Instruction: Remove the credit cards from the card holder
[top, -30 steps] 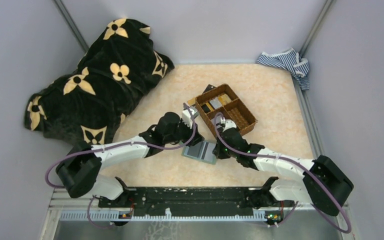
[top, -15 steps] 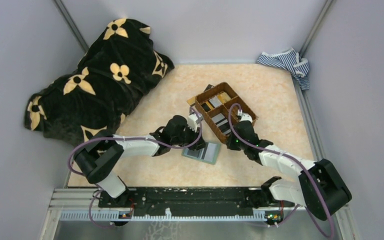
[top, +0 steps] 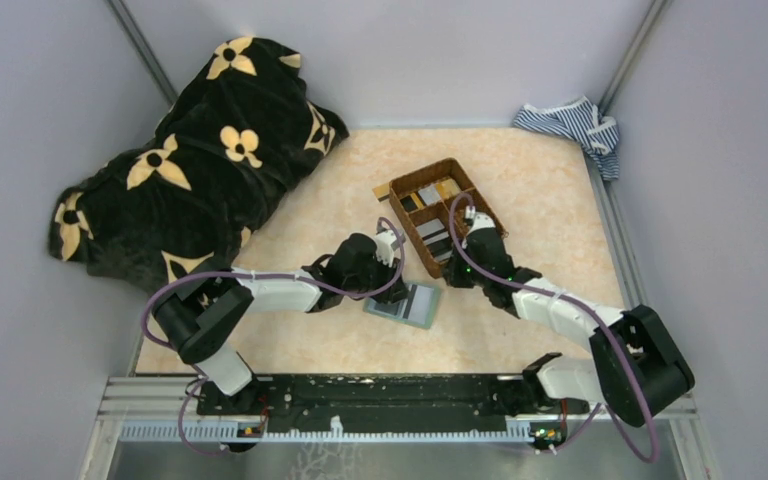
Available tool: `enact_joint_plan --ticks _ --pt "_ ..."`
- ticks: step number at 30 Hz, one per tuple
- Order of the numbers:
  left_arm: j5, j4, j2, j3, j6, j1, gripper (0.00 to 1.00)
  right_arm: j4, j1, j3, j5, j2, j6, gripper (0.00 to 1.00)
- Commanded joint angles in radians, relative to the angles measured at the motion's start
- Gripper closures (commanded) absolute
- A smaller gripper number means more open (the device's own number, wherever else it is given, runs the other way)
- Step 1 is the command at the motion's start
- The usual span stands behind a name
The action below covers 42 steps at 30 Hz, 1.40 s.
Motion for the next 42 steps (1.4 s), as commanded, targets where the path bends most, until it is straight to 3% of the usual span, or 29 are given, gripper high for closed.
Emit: enact_joint_plan --ticks 1,8,35,42 --pt "-0.015 -0.043 0.002 0.016 -0.009 -0.002 0.69 0.070 0.104 0.036 -0.020 -0.027 0.015 1.00" --pt "-0.002 -0.062 0.031 0.026 -0.017 0.000 0.70 0.150 0.165 -0.001 -0.042 0.026 0.076 1.00" --pt "0.031 -0.092 0.095 0.075 -0.025 0.019 0.71 0.103 0.165 -0.202 0.008 -0.096 0.118 1.00" --pt "0.016 -0.125 0.056 0.069 -0.015 0.026 0.71 0.144 0.164 -0.208 -0.003 -0.054 0.123 1.00"
